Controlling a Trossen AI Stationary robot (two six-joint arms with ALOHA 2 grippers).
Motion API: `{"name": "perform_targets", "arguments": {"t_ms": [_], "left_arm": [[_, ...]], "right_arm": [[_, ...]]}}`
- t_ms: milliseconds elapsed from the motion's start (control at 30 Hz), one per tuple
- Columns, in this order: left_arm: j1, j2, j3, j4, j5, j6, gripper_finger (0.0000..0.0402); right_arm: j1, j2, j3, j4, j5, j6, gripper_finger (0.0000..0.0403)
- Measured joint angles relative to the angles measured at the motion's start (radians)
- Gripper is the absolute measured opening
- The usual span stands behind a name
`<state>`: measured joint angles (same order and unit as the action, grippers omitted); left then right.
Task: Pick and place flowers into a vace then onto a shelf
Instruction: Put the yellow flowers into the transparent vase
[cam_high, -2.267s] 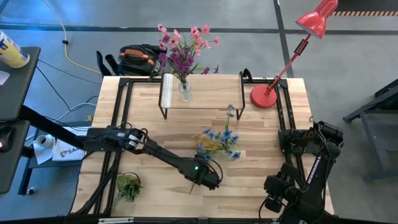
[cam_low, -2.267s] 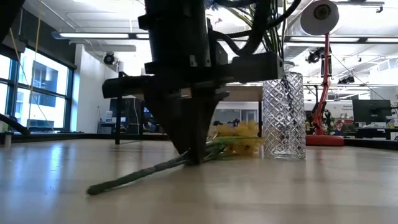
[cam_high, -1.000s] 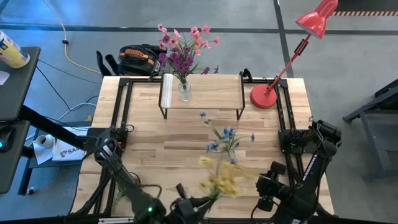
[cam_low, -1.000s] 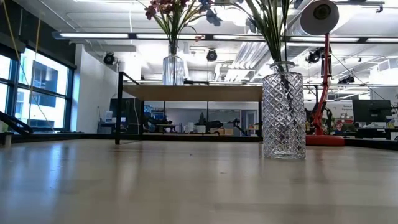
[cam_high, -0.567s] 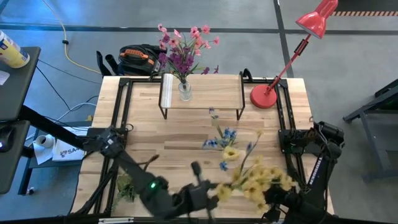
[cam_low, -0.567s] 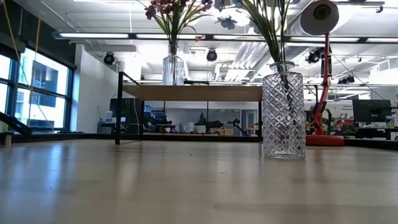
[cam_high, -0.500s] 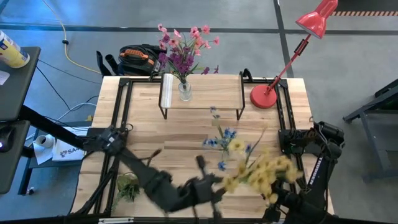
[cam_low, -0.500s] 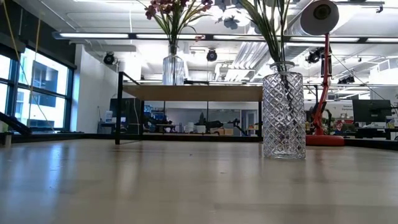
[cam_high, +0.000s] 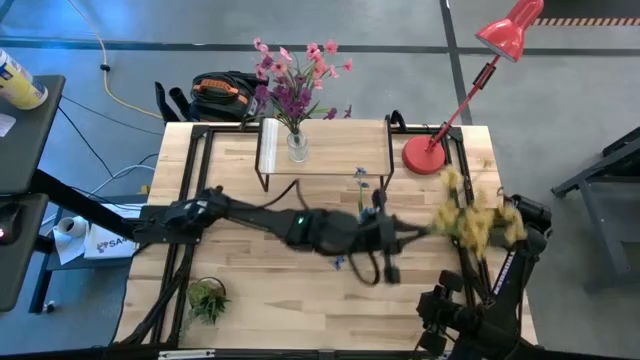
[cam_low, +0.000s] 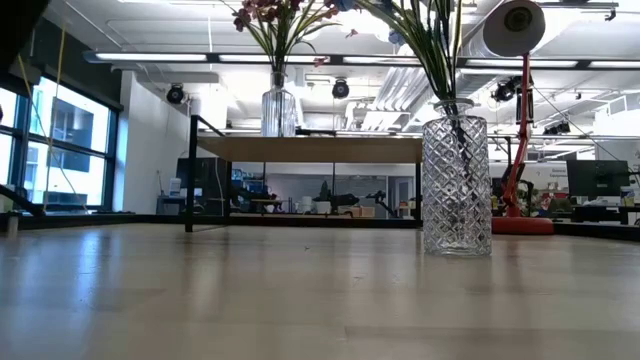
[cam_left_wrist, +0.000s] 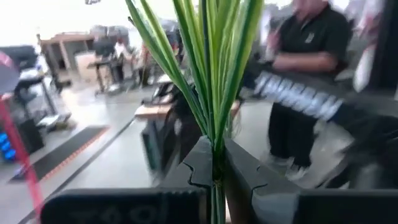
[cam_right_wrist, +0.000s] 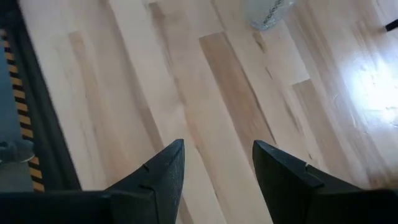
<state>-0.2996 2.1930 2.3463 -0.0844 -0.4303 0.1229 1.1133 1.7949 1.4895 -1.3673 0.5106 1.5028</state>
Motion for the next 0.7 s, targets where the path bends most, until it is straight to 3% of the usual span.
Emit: {"name": "perform_targets", "arguments": {"t_ms": [300,500,700], "left_arm": [[0.100,0.035,-0.001,-0.108,0.160,-0.006,0.0048],[0.125,0.092,0.000,-0.120,0.168,-0.030,0.0048],[0.106,0.107,0.000,-0.149,0.102,-0.093,0.0048]], "right_arm": [[-0.050,0.000,0.000,-0.015,-0.008,0.008,0.0181],[-0.054,-0.001,0.000,-0.020,-0.027,0.024,0.0181],[-0.042,-0.001,0.000,-0.026,-0.065,0.064,0.0181]]}}
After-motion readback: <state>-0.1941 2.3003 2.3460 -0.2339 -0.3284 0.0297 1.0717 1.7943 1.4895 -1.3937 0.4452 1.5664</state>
